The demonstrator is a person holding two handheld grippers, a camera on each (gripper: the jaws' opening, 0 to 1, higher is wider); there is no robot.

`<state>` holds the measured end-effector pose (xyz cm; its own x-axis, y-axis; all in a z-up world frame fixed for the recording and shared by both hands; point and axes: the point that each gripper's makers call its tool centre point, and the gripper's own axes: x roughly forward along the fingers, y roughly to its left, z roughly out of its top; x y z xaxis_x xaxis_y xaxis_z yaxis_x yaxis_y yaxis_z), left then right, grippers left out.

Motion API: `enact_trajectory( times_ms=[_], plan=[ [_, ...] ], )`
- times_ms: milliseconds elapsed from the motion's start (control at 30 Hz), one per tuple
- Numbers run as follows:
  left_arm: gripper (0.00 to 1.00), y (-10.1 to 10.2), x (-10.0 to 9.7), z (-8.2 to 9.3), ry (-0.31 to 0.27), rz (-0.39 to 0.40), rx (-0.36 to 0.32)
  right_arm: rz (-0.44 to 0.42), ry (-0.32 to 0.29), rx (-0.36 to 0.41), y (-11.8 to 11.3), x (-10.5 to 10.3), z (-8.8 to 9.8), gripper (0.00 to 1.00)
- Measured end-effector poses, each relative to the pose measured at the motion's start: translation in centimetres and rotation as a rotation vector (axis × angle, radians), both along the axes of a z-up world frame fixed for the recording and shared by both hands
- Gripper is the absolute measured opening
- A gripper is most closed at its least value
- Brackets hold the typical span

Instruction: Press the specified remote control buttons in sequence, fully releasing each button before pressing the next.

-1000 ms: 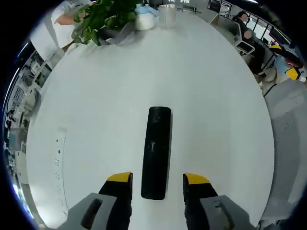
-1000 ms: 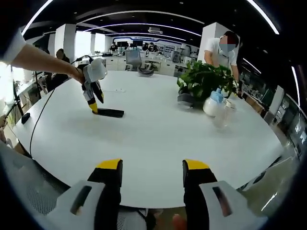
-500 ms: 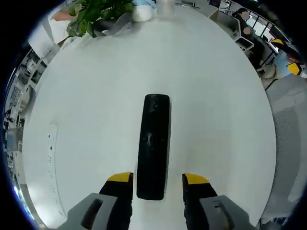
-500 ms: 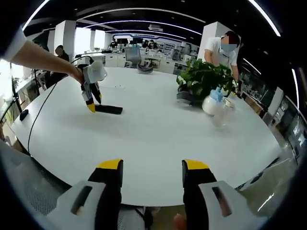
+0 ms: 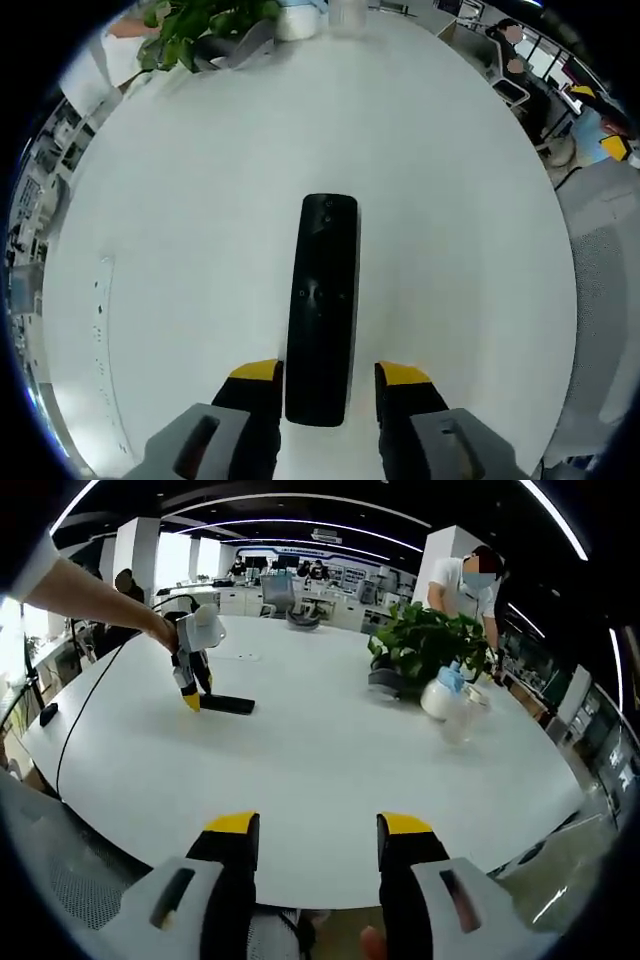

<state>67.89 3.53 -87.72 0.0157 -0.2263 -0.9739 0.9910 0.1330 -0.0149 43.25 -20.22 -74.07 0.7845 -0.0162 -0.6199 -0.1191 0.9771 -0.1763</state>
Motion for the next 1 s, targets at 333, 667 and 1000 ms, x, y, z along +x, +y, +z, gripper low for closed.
enact_trajectory(
  times_ms=[333, 667, 1000],
  plan=[
    [0.35, 0.01, -0.12, 0.00, -0.015, -0.015, 0.016, 0.008, 0.011, -0.008, 0.11, -0.01, -0.16, 0.48],
    [0.30, -0.14, -0.50, -0.03, -0.019, -0.050, 0.032, 0.001, -0.014, 0.010, 0.04, 0.04, 0.27, 0.44],
    [0.25, 0.04, -0.98, 0.07, -0.043, -0.058, -0.020, -0.001, -0.037, 0.025, 0.14, 0.03, 0.70, 0.44]
  ],
)
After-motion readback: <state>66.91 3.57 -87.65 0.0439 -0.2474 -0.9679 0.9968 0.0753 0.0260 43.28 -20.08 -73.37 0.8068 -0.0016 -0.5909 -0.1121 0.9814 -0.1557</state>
